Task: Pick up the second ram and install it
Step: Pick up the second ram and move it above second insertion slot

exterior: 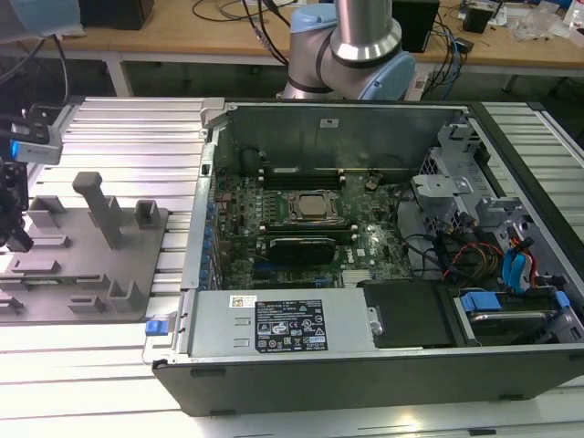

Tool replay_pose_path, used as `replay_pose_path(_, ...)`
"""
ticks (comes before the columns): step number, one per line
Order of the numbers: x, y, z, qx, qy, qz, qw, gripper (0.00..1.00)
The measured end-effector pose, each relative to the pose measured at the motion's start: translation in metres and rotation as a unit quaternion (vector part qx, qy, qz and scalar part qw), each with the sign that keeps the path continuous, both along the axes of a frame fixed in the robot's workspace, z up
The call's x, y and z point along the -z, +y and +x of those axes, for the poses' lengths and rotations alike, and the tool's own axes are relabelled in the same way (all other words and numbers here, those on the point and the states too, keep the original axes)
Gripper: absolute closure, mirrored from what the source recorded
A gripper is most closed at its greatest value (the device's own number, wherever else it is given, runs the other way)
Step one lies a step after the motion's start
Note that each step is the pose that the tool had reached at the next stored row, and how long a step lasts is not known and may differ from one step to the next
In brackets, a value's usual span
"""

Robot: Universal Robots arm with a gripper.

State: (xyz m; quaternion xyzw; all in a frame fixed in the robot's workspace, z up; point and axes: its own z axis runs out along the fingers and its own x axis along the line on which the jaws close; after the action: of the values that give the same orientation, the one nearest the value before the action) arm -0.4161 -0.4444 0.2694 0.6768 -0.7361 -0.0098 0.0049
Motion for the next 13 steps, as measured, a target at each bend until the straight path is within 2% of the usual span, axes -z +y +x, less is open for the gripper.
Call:
replay_pose_path(4,0.0059,-0.0004,-0.001,-0.004,-0.0017,0.0,1.0,0.92)
replay_pose_path(7,0.0157,-0.0013,-0.002,-0.009,-0.0039,0.0,1.0,0.92)
replay_pose_path(13,0.0344,-0.0027,-0.004,-0.017,-0.0061,0.0,0.9998,0.92)
